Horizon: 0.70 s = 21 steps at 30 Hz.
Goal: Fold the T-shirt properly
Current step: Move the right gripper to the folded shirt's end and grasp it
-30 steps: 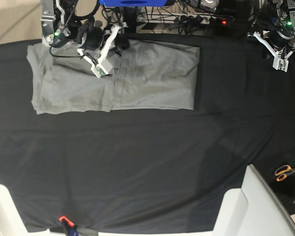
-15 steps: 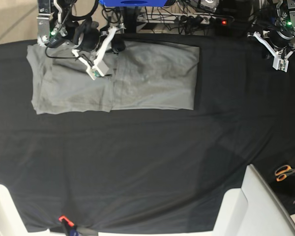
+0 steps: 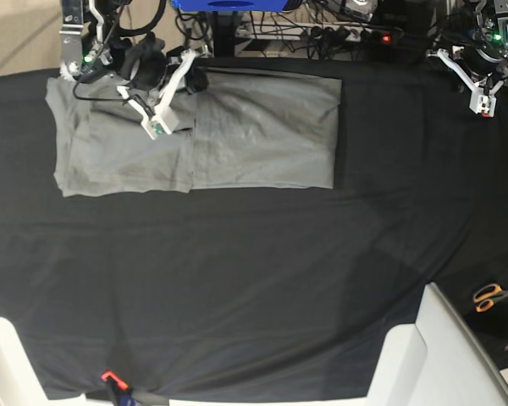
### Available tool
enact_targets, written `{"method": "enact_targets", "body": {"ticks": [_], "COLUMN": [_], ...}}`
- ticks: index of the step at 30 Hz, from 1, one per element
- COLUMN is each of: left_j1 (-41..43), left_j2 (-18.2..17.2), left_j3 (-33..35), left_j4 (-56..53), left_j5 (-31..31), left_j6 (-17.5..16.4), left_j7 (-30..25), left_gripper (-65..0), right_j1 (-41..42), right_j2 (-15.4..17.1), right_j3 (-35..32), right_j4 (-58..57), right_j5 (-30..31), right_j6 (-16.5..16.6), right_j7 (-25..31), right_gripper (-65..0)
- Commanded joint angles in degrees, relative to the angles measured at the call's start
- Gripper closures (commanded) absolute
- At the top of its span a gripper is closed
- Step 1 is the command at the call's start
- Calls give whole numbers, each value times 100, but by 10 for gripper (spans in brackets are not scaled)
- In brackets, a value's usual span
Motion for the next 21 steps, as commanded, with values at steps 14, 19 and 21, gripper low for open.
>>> {"method": "enact_targets", "body": {"ticks": [14,19,21], "left_j1": [25,25,25], "left_j2": [-94,-94,-94], "left_j3": [-50,-50,-50], "left_j4": [91,82,82], "left_j5": [-28,-28,-28], "left_j6": [41,41,41], "left_j7": [-82,-91,-91], "left_gripper": [0,0,0], "right_j1": [-5,-23,-155], "right_j2": [21,-5,-14], "right_j3": [-20,-2,7], "right_j4": [131,579,983], "right_j5": [97,106,106], "right_j6": [-355,-355,-364], "right_j7": [41,-425,-496], "right_gripper": [-8,-92,-194]}}
